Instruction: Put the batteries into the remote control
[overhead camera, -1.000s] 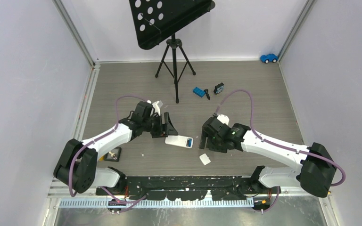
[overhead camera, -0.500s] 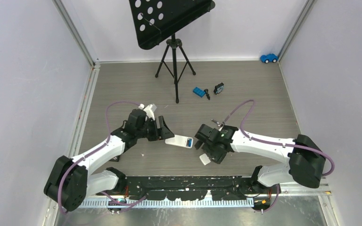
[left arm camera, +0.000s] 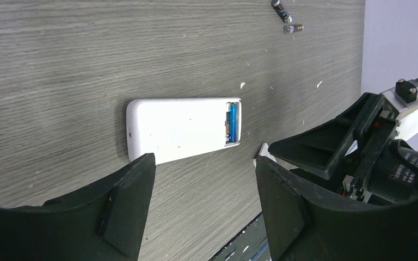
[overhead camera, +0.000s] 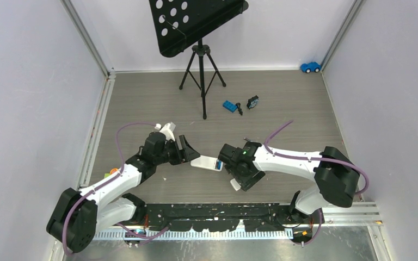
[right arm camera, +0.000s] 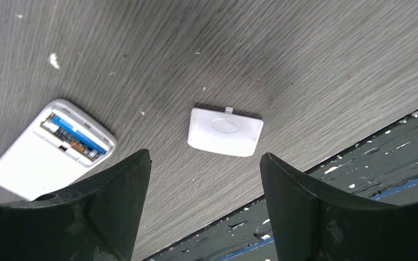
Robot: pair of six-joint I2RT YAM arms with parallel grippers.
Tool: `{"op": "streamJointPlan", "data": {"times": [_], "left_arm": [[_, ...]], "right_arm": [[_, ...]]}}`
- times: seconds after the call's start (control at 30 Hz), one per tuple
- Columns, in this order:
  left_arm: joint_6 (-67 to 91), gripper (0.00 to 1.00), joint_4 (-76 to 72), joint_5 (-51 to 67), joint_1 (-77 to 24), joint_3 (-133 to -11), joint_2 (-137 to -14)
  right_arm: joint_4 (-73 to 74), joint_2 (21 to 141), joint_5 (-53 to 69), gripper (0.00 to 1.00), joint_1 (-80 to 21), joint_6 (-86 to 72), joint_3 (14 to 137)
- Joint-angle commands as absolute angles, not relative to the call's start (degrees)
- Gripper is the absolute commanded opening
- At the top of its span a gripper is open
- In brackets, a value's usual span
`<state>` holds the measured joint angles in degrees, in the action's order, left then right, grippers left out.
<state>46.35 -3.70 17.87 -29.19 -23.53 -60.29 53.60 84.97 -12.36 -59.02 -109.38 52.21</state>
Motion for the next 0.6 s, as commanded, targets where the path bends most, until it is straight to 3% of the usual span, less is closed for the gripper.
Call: {"op": "streamJointPlan", "data": {"times": [0.0,0.57], "left_arm": [[46.06,0.70,-6.31,15.65,-29.36,-23.38,-58.58],[45.02,0.69,-5.01,14.77,-29.36,-23.38,-58.45]], "right_arm": [[56.23,87.16,-13.59,0.77,-59.24,-114.32,53.51],[52.46,91.64,-13.87,0.63,-59.24,-115.56,51.09]]}}
